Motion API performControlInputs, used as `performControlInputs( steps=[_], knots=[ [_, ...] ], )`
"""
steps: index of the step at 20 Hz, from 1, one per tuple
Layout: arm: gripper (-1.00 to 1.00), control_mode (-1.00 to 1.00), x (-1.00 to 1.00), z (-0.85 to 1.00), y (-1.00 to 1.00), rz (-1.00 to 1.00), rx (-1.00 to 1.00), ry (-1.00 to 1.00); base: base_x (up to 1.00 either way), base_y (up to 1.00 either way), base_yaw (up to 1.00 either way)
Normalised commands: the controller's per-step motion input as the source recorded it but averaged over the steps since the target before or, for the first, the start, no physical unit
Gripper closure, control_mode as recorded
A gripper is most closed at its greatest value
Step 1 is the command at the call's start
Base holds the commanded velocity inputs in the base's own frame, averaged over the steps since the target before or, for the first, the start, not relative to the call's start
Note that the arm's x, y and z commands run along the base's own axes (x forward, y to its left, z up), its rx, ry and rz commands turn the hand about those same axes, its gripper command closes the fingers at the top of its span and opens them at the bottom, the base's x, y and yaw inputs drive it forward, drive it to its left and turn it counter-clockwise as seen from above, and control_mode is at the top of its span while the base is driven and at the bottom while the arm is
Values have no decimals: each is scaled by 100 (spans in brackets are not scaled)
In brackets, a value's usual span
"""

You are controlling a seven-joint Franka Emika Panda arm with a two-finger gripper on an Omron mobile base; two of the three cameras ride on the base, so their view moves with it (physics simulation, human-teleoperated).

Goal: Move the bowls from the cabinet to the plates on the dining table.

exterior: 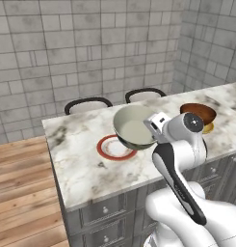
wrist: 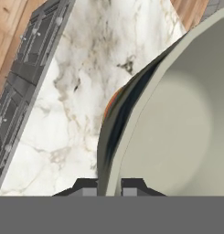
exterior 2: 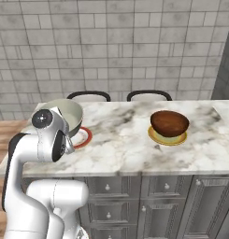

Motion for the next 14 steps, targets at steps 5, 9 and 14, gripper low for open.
performControlInputs(
  steps=[5, 9, 14],
  knots=[
    [100, 100, 0, 0, 0, 0, 0, 0, 29, 0, 0],
    [100, 100, 0, 0, 0, 0, 0, 0, 10, 0, 0],
    [100, -100, 0, -1, 0, 0, 0, 0, 2, 0, 0]
  ],
)
